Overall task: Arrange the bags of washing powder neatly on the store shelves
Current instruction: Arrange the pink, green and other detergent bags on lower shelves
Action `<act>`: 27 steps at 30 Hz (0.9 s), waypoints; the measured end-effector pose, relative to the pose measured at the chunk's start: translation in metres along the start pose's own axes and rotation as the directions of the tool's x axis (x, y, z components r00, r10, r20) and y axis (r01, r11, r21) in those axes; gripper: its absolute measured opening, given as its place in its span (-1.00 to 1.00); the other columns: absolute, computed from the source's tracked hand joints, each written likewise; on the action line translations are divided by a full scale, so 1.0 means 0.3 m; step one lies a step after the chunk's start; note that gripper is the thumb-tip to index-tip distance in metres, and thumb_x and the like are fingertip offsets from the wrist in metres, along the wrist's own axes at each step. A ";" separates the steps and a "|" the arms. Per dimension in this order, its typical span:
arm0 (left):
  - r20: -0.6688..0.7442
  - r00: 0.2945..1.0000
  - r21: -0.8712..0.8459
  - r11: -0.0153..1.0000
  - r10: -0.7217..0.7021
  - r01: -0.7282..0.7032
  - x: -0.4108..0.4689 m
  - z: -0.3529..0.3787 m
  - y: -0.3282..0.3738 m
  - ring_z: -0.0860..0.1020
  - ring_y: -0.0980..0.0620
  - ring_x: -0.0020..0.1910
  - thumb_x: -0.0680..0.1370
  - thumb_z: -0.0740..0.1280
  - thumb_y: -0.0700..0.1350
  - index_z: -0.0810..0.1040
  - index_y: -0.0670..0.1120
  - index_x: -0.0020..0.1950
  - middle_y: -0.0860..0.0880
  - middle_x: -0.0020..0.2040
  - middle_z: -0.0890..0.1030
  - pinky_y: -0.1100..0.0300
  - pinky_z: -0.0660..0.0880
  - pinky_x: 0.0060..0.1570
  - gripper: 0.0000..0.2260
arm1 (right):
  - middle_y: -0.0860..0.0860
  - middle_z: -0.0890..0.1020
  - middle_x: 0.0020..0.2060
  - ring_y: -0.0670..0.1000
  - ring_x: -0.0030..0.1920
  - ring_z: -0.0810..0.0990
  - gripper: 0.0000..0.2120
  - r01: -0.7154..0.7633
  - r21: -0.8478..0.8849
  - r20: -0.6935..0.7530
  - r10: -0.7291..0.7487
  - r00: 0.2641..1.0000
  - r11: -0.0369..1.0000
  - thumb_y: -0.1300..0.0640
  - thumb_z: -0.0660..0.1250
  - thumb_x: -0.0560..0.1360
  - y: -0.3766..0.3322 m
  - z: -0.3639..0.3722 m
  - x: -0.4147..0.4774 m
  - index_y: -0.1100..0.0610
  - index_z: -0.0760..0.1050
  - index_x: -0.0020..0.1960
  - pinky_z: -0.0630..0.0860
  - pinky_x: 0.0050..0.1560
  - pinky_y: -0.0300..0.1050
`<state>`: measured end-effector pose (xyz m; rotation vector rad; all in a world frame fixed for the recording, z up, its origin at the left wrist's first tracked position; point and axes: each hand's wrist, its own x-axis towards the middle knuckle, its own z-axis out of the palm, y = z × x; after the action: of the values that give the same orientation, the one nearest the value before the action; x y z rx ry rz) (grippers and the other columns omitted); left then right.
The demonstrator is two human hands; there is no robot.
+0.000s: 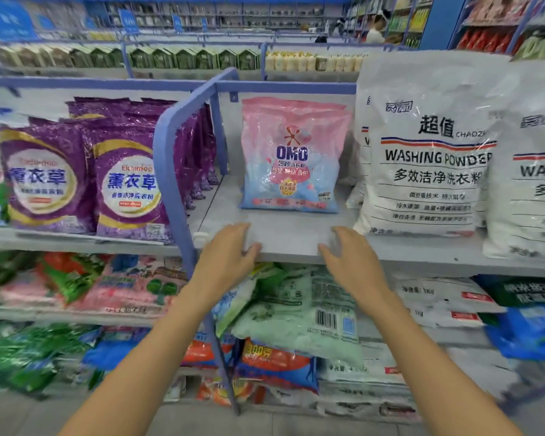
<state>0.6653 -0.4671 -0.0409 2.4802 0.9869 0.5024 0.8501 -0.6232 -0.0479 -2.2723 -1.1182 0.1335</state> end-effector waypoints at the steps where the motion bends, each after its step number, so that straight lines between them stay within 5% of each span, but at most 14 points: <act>1: -0.006 1.000 0.010 1.000 -0.002 0.002 -0.064 -0.004 0.001 0.47 -0.13 0.36 0.66 0.28 0.05 0.39 -0.16 0.50 -0.14 0.39 0.51 0.00 0.43 0.28 -0.53 | 0.04 0.41 0.50 0.05 0.50 0.32 -0.51 0.012 0.021 0.001 -0.012 1.000 1.000 -0.09 0.23 0.67 0.009 -0.003 -0.045 0.10 0.35 0.53 0.33 0.42 0.00; 12: -0.075 0.979 0.099 0.976 -0.189 0.196 -0.645 -0.038 -0.138 0.35 -0.06 0.50 0.65 0.30 0.09 0.39 -0.11 0.54 -0.05 0.51 0.43 0.06 0.26 0.51 -0.49 | 0.00 0.45 0.48 0.02 0.49 0.37 -0.49 0.083 0.054 0.153 -0.090 0.984 0.995 -0.18 0.21 0.65 -0.039 0.140 -0.463 0.06 0.42 0.49 0.32 0.46 0.00; 23: -0.228 0.871 0.055 0.887 -0.435 0.458 -1.031 -0.220 -0.411 0.38 0.01 0.49 0.63 0.31 0.14 0.44 -0.05 0.51 0.00 0.48 0.47 0.11 0.30 0.47 -0.50 | -0.09 0.58 0.09 -0.03 0.07 0.53 -0.54 0.195 0.159 0.334 -0.239 0.912 0.968 -0.29 0.20 0.61 -0.405 0.385 -0.622 0.01 0.52 0.31 0.51 0.04 -0.04; 27: -0.262 0.835 0.045 0.858 -0.484 0.511 -1.134 -0.320 -0.537 0.44 0.02 0.44 0.64 0.31 0.11 0.45 -0.08 0.50 0.00 0.46 0.50 0.15 0.34 0.40 -0.52 | -0.07 0.56 0.34 0.01 0.34 0.50 -0.57 0.229 0.198 0.368 -0.288 0.884 0.953 -0.22 0.24 0.63 -0.588 0.490 -0.663 0.00 0.50 0.38 0.49 0.27 0.04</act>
<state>0.2980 -0.5786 -0.0998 2.1511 1.7409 0.5919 0.5515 -0.6211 -0.1035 -1.9875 -1.5524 0.5683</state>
